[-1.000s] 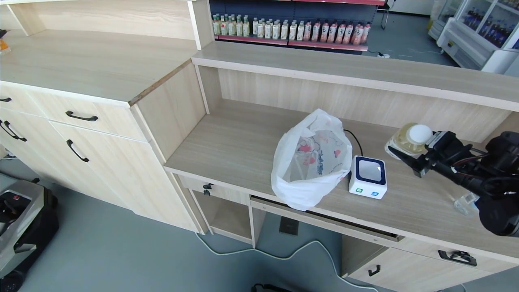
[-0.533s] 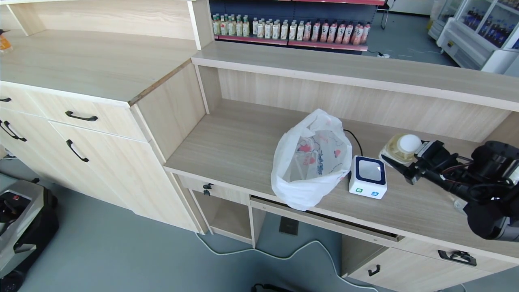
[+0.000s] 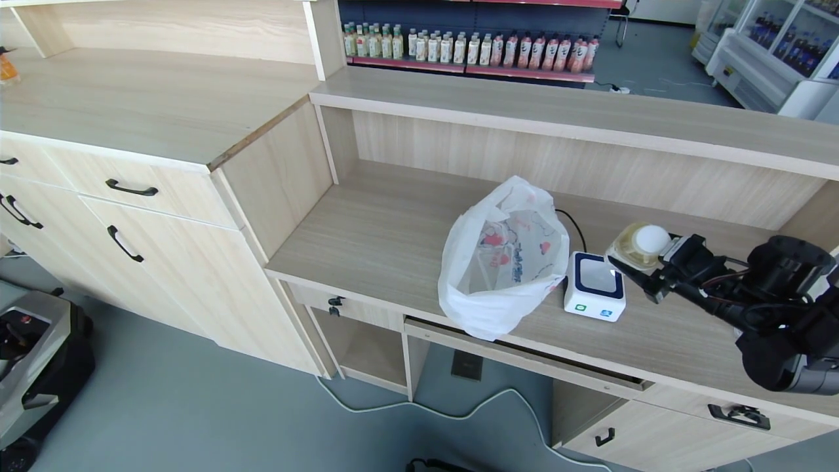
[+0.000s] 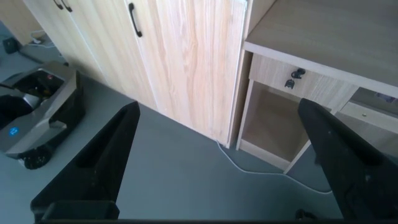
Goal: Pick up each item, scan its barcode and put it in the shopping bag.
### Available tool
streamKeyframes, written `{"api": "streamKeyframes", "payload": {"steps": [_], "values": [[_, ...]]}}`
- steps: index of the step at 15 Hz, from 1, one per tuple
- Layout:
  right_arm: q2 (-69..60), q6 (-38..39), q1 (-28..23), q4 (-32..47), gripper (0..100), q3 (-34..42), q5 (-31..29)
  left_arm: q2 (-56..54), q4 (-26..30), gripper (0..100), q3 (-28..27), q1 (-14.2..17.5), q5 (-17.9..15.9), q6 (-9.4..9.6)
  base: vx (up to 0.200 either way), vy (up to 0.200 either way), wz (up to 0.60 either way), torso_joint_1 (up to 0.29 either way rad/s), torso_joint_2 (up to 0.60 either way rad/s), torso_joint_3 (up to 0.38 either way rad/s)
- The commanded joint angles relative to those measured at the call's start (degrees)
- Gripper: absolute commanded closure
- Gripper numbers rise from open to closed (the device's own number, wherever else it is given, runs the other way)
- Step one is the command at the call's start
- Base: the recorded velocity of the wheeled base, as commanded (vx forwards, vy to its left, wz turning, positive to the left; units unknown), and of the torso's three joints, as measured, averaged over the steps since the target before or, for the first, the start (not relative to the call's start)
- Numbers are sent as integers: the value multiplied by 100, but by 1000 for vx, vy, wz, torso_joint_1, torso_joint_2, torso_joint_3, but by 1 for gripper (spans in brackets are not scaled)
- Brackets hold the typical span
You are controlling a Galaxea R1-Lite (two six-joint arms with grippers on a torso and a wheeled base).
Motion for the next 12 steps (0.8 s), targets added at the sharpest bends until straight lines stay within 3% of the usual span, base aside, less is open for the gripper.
{"api": "streamKeyframes", "payload": {"steps": [1, 8, 12], "values": [[99, 2, 83, -19, 100, -14, 3, -2, -1, 0, 0, 0, 1, -2, 0, 0, 0, 0, 0, 0], [266, 2, 242, -124, 100, -58, 3, -2, -1, 0, 0, 0, 10, -2, 0, 0, 0, 0, 0, 0], [486, 46, 329, -124, 100, -489, -6, -2, -1, 0, 0, 0, 1, -2, 0, 0, 0, 0, 0, 0]]}}
